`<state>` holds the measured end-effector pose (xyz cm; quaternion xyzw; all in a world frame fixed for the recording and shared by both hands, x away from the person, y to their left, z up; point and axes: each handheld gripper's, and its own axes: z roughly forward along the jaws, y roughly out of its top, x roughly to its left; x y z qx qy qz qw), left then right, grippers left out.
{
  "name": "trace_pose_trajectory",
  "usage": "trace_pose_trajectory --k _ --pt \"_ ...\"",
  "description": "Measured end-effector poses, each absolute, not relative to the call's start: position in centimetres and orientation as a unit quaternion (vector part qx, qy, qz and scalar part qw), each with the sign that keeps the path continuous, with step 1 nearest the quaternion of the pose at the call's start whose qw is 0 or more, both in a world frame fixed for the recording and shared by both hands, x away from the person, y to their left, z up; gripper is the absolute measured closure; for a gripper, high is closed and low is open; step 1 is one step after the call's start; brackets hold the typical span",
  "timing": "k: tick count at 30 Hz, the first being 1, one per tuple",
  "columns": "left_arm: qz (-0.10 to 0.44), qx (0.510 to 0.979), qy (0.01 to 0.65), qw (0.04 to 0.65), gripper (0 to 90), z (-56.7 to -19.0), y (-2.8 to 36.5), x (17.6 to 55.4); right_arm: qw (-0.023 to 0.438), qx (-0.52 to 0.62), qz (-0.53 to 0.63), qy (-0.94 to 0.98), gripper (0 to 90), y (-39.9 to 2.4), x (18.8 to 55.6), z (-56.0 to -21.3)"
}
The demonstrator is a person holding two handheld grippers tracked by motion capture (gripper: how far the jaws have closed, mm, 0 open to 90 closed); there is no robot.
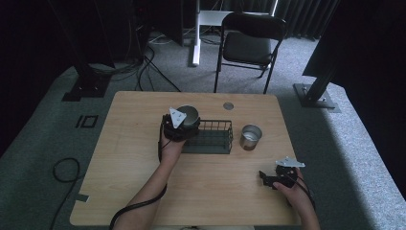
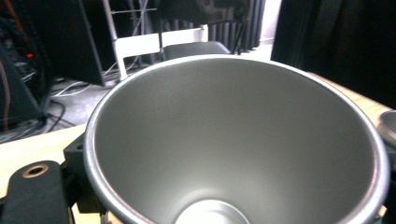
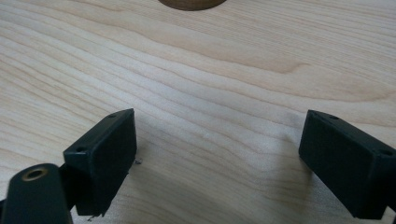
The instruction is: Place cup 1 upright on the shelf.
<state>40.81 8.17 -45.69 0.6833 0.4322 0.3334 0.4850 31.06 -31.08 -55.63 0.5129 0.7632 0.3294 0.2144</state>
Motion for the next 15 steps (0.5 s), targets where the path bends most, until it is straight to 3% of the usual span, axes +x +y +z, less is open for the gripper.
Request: trace_pose_trajectory --k 15 --pt "0.327 0.693 0.435 0.473 13.7 -47.3 7.4 41.1 0.214 0.513 0.329 0.763 11.0 -31.1 31.1 -55.6"
